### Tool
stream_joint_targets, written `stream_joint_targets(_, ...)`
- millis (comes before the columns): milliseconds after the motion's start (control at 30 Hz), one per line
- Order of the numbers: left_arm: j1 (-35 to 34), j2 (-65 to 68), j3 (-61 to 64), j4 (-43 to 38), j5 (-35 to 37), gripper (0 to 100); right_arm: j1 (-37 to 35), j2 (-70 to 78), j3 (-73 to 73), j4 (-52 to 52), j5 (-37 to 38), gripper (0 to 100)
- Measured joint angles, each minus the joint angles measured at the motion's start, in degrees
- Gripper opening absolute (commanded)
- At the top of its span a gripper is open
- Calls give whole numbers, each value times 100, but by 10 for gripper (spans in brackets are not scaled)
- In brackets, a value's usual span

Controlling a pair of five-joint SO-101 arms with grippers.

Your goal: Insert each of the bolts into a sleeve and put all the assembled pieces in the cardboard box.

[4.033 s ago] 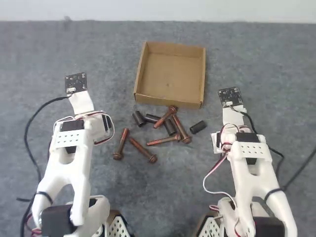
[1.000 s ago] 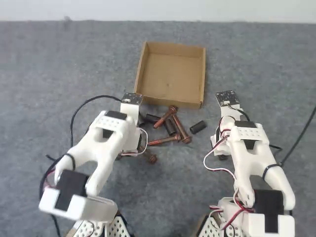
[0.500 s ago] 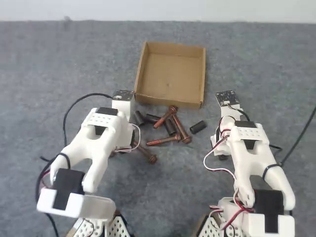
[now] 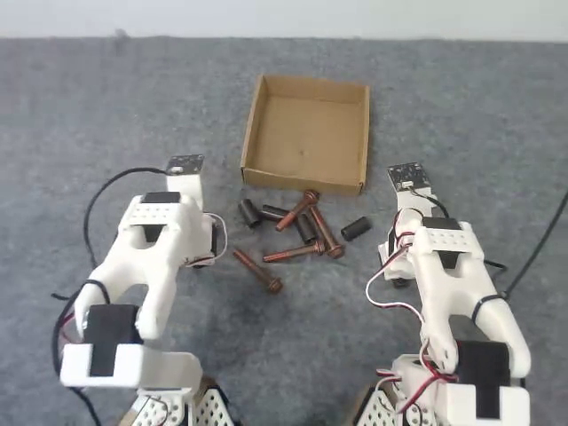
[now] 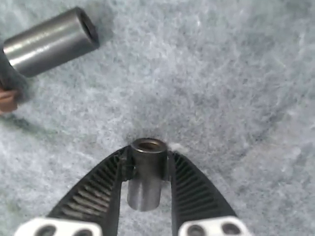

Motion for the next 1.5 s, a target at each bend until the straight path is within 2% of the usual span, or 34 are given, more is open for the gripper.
stream_joint_targets(233, -44, 0, 0, -26, 26, 11, 0, 0, 0, 0, 0, 6)
stream_joint_targets(533, -519, 0, -62, -554, 1099, 11, 0, 0, 0, 0, 0, 6)
stream_joint_targets(667, -571, 0, -62, -774, 1319, 11, 0, 0, 0, 0, 0, 6)
stream_joint_targets(1167, -571, 0, -290, -1785, 1327, 11, 0, 0, 0, 0, 149, 6)
stream_joint_targets(1367, -571, 0, -290, -1697, 1327, 11, 0, 0, 0, 0, 149, 6)
stream_joint_targets(1500, -571, -105, -598, -835, 1433, 12, 0, 0, 0, 0, 149, 6)
